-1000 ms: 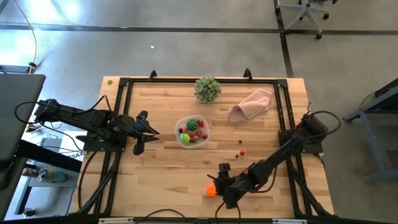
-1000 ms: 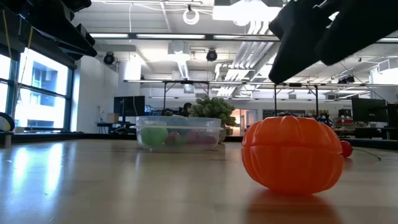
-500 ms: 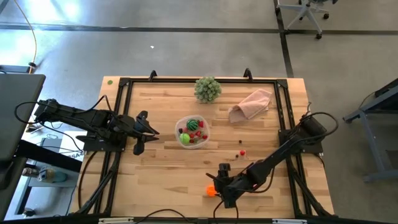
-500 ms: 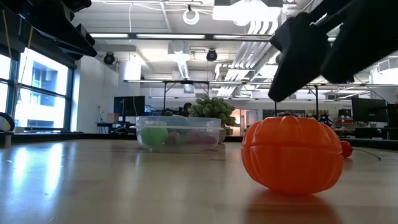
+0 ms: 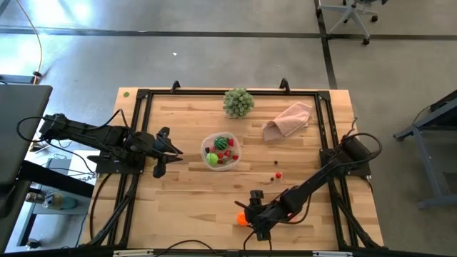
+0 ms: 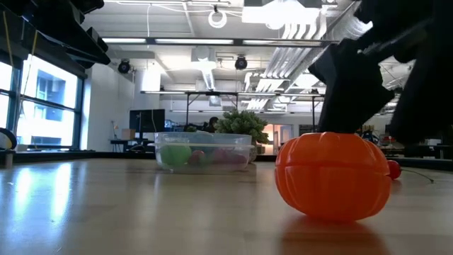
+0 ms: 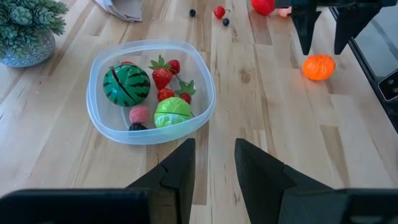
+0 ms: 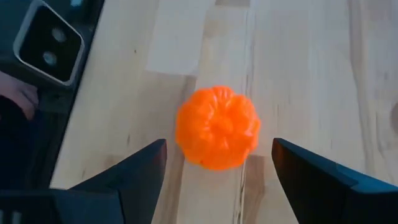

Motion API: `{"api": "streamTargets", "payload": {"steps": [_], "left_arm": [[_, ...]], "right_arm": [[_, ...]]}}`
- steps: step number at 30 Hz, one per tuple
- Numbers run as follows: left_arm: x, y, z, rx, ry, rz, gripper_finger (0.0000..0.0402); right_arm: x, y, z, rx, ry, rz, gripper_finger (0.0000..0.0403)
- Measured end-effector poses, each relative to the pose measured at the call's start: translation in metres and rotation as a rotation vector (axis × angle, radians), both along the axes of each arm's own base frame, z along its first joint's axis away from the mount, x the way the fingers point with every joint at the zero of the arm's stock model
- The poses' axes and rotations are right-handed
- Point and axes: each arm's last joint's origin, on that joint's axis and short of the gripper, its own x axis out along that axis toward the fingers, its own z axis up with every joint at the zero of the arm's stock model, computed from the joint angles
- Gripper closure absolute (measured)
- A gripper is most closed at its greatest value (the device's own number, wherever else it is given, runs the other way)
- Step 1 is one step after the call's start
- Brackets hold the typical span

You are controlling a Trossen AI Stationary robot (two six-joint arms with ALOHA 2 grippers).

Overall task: Pick and placing Produce into tupperware
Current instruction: Put the orange pumpkin into the transparent bin

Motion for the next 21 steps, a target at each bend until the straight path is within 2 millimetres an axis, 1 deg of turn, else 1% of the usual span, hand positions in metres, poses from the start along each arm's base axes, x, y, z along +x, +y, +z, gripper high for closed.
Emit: {"api": "streamTargets", "payload": {"steps": [7, 11, 18, 21], "left_arm": [[0.000, 0.000, 0.000, 0.000, 0.000, 0.000, 0.0300], [0.000, 0.000, 0.000, 0.000, 0.000, 0.000, 0.0300], [0.000, 0.000, 0.000, 0.000, 0.000, 0.000, 0.0300], [0.000, 0.000, 0.000, 0.000, 0.000, 0.000, 0.0300]], "right_arm": [[0.006, -0.004, -0.013, -0.011, 0.022, -0.014, 0.0119], [0.012, -0.005, -0.017, 0.022, 0.011, -0.011, 0.0119], [0.022, -0.005, -0.033, 0.056, 0.006, 0.029, 0.0119], [0.023, -0.005, -0.033, 0.059, -0.007, 0.037, 0.0119]]}}
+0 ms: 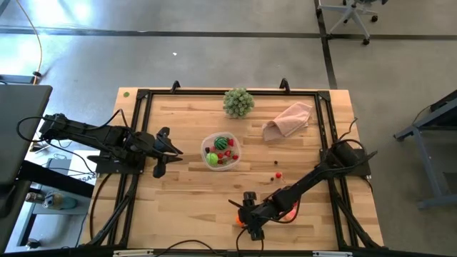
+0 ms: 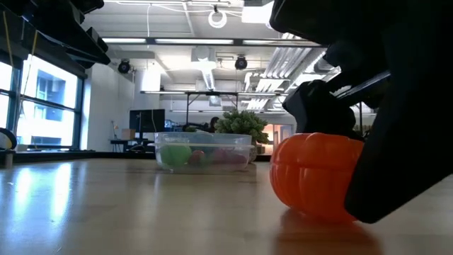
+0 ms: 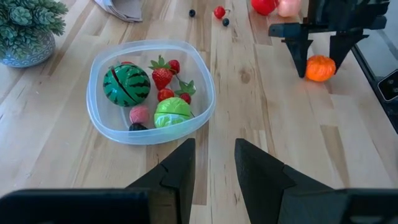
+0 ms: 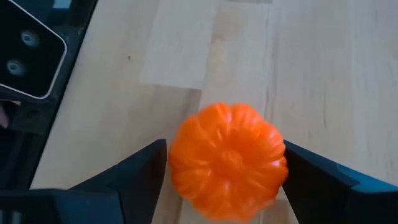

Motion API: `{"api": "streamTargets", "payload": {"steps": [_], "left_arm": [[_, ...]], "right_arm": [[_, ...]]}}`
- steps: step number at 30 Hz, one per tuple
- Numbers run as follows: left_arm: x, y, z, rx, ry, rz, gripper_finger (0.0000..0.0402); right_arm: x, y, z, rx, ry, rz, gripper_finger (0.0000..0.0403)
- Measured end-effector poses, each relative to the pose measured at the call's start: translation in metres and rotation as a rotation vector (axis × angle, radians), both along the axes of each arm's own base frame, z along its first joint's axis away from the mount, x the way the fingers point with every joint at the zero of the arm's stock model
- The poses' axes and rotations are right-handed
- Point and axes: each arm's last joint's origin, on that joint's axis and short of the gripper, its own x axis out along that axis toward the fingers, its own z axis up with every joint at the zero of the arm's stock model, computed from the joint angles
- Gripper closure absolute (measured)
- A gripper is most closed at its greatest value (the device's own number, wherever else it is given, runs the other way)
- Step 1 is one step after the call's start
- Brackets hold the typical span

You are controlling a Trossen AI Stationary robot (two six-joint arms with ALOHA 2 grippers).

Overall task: Pick and placing Produce into tupperware
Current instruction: Put the orange pumpkin into the transparent bin

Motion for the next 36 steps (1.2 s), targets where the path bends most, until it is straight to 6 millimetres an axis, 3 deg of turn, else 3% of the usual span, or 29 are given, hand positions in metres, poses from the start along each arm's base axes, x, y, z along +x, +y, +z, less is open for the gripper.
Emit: {"api": "streamTargets", "payload": {"steps": [10, 19, 36], "left_arm": [[0.0000, 0.0000, 0.0000, 0.000, 0.000, 0.000, 0.0300], [0.0000, 0.0000, 0.0000, 0.000, 0.000, 0.000, 0.0300], [0.0000, 0.0000, 0.0000, 0.000, 0.000, 0.000, 0.0300]], "right_arm": [[-0.0008, -0.0009, -0.0009, -0.008, 0.013, -0.003, 0.0122], [0.0013, -0.0049, -0.0011, -0.003, 0.021, -0.019, 0.0160], [0.0012, -0.0051, -0.0012, -0.004, 0.024, -0.016, 0.0164]]}}
